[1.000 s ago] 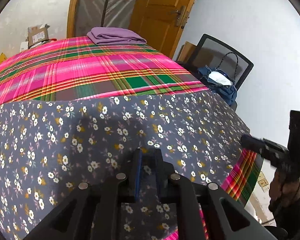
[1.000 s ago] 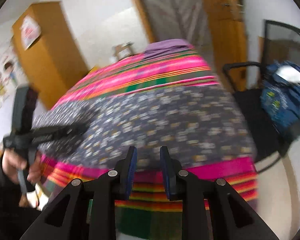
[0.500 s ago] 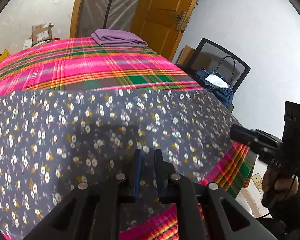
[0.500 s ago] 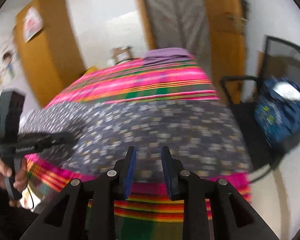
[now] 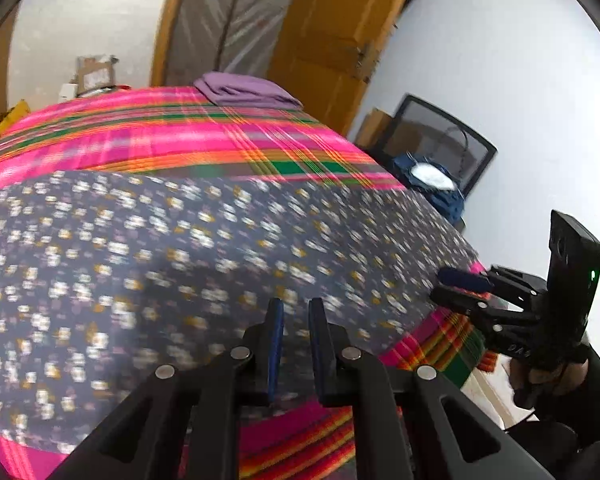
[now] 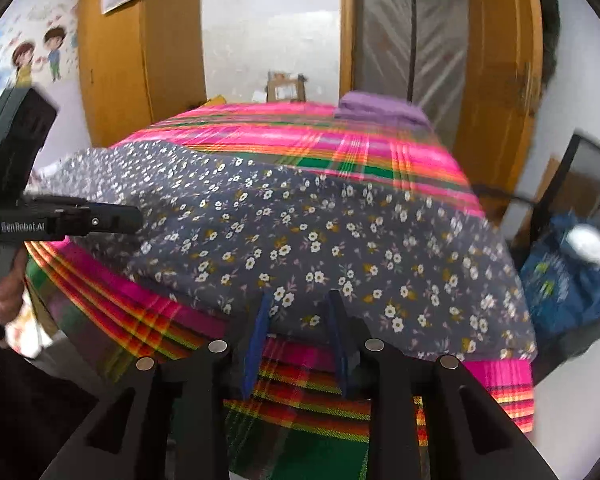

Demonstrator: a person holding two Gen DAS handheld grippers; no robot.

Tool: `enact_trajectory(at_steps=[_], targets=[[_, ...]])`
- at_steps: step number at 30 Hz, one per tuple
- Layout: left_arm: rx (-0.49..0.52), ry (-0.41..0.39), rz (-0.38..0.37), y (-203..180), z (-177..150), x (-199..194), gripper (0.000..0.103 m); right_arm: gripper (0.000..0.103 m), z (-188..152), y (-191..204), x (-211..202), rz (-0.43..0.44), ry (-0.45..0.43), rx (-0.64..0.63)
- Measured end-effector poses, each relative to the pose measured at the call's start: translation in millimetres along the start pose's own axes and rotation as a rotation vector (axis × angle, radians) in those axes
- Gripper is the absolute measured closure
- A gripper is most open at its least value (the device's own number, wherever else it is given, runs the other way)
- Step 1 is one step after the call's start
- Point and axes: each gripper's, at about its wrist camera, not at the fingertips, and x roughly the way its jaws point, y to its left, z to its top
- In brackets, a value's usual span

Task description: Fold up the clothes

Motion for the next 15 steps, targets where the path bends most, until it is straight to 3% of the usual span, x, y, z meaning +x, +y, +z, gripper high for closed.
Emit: enact_trajectory(at_steps=[3, 9, 15], targets=[[-0.038, -0.026, 0.063, 19, 0, -9, 0.091, 0.072, 13, 0, 3, -0.01, -0.001, 0.044], [-0.17, -0.027, 0.175, 70, -7, -23, 0.091, 0.072, 30, 20, 22, 0.062, -0.004, 0.027], [-0.266, -0.097, 0.269, 116, -11, -60, 0.091, 0.071, 47, 33, 30, 0.127, -0.015, 0.026]])
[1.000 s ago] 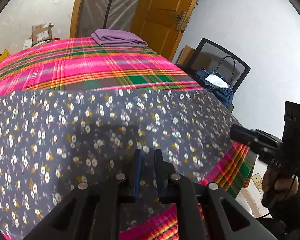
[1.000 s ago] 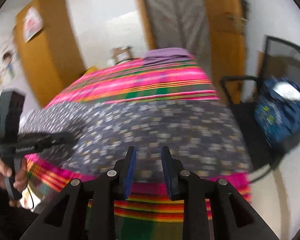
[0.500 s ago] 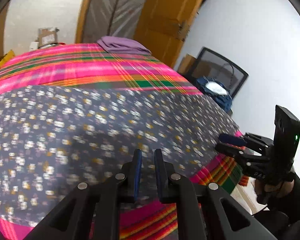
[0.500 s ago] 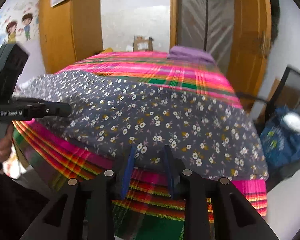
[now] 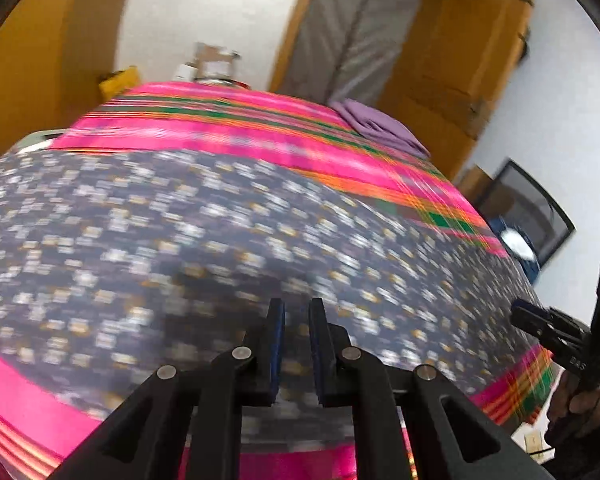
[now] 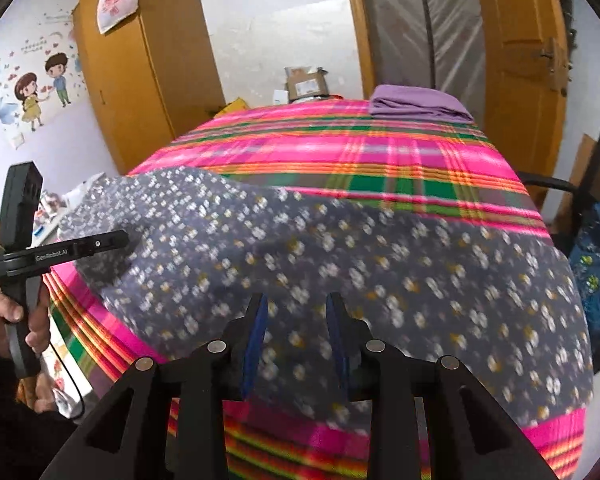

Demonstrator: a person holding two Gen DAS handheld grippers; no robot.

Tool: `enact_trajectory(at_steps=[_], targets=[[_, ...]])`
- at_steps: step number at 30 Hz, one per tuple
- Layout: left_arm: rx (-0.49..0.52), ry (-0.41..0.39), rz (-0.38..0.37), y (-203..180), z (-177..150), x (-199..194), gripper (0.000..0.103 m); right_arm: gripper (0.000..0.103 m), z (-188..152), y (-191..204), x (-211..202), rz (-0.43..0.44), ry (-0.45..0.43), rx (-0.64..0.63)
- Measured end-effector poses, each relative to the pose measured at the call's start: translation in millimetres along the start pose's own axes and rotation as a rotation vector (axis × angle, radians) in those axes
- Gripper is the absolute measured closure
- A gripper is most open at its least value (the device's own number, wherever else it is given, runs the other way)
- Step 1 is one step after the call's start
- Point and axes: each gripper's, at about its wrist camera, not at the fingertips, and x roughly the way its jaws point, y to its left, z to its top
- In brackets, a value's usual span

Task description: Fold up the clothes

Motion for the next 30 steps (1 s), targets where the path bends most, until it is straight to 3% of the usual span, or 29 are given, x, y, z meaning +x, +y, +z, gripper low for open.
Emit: enact_trajectory(at_steps=[8, 14, 17, 21, 30], targets=[[-0.155, -0.117, 0.197, 90, 20, -41, 0.09, 0.067, 27, 30, 18, 0.071, -0.013, -0.049], [-0.361, -0.216, 0.305, 177, 8, -88, 0.082, 0.066, 32, 59, 29, 0.129, 0.0, -0.116], [-0.441, -0.241, 0.324, 216, 5, -102, 0.08, 0.066, 32, 74, 37, 0.155, 0.023, -0.148], [-0.497, -0.254, 0.283, 246, 6, -104, 0.078, 0.066, 35, 94, 48, 0.191, 0.042, -0.19], [-0.587, -0.26, 0.233, 275, 0, -98, 0.078, 0.066, 49, 163, 67, 0.295, 0.059, -0.362]])
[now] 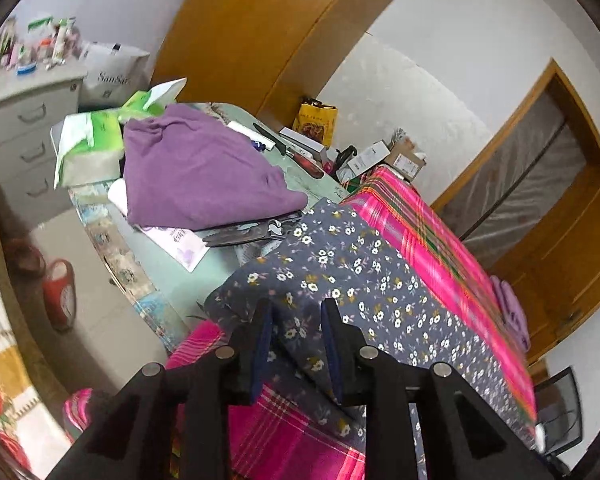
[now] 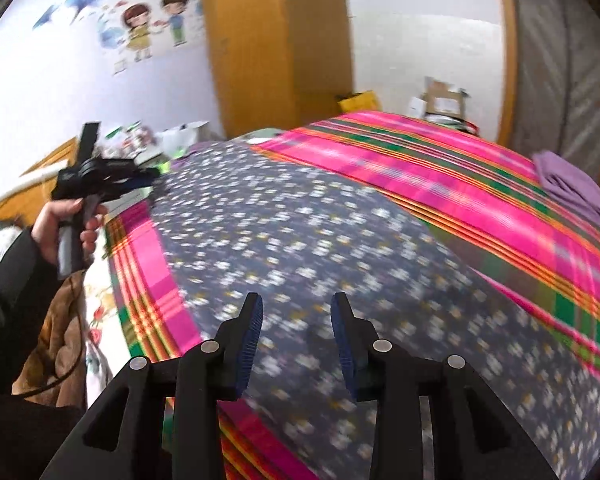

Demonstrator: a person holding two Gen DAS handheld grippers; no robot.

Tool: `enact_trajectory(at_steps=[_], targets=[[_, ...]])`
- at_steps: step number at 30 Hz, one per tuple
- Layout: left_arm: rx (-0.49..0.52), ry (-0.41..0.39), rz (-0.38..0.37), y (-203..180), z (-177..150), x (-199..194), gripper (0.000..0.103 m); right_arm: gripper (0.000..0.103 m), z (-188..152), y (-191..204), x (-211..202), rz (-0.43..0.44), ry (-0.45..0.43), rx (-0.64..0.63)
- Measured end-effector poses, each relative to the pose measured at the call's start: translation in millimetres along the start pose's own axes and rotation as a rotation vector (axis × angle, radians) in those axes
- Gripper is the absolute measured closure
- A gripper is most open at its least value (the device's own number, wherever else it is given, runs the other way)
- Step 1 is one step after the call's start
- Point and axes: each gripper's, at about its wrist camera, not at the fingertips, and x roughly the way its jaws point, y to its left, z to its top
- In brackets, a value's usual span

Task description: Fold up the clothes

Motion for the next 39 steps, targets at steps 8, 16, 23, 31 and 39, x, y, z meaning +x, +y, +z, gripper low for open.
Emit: enact_trajectory(at_steps=[8, 16, 23, 31, 39], targets=[[-0.047, -0.003, 0.021, 8, 8, 1, 0.077, 0.066, 22, 47, 37, 0.095, 0.024, -0.156], [-0.116, 0.016, 0.017, 19, 12, 6, 0.081, 0.067, 26, 70, 75, 0.153, 0.091, -0.185], [-0.097, 0.002, 0.0, 17, 13, 4, 0.103, 0.084, 31, 75, 91, 0.138, 0.138, -0.196], [-0.111, -0.008, -0.01, 24, 15, -1, 0.103, 0.092, 34, 82, 91, 0.149, 0.136, -0.209], [-0.23, 0.038, -0.049, 40, 11, 1, 0.098, 0.088, 32, 84, 99, 0.148, 0.157, -0.209]])
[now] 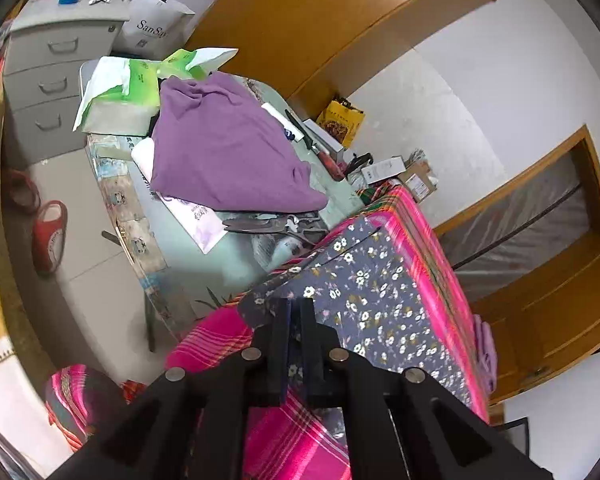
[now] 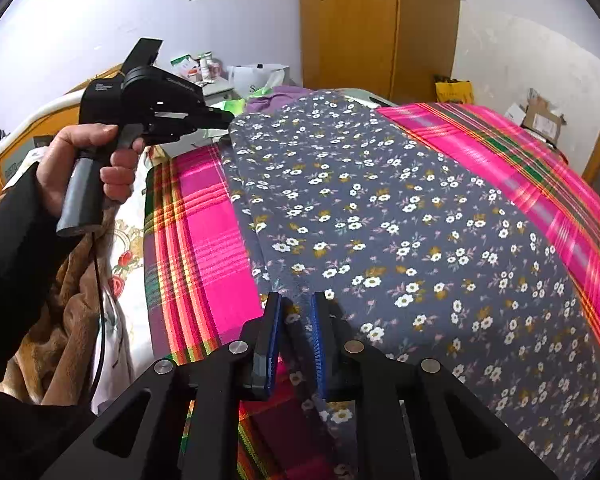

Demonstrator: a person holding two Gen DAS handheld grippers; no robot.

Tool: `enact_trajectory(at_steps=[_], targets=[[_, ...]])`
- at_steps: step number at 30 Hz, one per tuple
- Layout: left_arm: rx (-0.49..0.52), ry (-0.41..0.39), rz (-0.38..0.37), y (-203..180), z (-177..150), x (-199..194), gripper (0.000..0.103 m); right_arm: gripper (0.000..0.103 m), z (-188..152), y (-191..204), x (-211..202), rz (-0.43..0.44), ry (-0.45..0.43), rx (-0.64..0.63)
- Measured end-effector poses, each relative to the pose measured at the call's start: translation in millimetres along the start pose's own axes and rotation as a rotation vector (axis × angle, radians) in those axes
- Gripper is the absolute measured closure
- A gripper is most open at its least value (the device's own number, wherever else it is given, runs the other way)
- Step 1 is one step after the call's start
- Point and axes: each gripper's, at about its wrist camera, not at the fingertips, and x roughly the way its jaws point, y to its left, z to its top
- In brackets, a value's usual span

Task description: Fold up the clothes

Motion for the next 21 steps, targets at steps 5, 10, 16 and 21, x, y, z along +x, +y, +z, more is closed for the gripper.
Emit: enact_trajectory(at_steps=[5, 10, 16, 21], targets=[[-0.017, -0.023, -0.039, -2, 0, -4, 0.077, 0.087, -1, -2, 1, 0.001, 0.002, 0.012], [-0.008, 0.001, -0.038, -6, -4, 4, 0.072, 0.087, 0, -3, 2, 0.0, 0.002, 0.02], [-0.014, -0.006, -0.016, -6, -3, 7, 0.076, 0.087, 0, 0, 3, -0.01, 0.001, 0.01], [0.019, -0.029, -0.016, -13, -2, 3, 0.091, 0.096, 0, 1, 1, -0.015, -0.011, 0.002]])
